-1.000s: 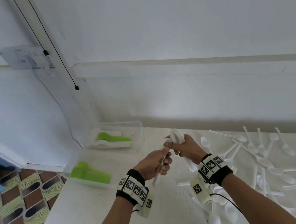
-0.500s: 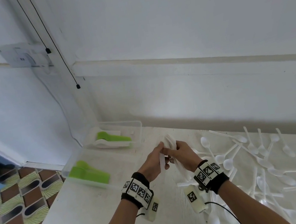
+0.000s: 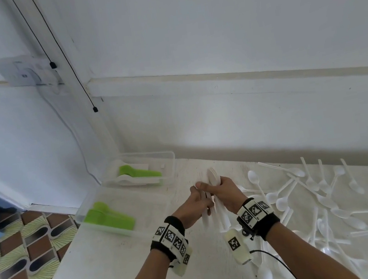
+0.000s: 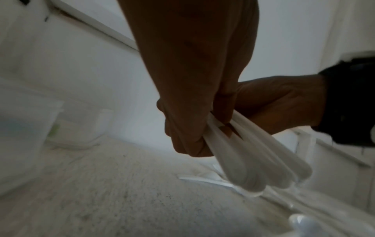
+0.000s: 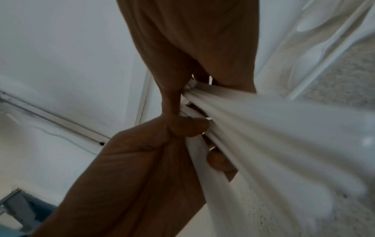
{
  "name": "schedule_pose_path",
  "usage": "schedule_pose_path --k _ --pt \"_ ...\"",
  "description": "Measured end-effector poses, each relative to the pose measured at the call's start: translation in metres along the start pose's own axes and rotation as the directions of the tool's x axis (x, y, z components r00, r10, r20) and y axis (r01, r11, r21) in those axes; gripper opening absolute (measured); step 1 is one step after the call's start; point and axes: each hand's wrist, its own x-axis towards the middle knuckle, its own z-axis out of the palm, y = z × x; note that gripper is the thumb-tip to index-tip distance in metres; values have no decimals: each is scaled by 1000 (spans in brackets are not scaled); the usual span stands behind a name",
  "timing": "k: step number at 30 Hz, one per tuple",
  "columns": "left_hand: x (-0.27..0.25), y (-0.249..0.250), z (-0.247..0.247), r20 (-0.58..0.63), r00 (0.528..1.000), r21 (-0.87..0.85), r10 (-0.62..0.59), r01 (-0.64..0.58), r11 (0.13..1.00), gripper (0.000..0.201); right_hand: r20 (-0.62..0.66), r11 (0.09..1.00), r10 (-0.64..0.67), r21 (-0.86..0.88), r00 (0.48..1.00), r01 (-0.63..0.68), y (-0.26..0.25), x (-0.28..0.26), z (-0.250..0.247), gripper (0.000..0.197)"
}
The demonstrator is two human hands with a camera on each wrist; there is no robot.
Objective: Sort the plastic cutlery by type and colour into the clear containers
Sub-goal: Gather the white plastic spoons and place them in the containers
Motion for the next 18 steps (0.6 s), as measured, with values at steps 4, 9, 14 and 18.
schedule_pose_path --k 4,9,14,18 --pt "2 7 -2 -60 998 42 2 0 999 50 77 999 -14 -27 997 17 -2 0 -2 29" --pt "3 9 -3 -16 1000 49 21 -20 999 66 53 999 -29 -38 998 31 -5 2 -2 39" --pt "6 6 -1 4 1000 114 0 0 993 52 13 999 50 -13 999 -50 -4 5 -5 42" --pt "4 3 -5 43 999 23 6 -7 1000 52 18 998 4 -56 1000 -3 -4 5 -7 52"
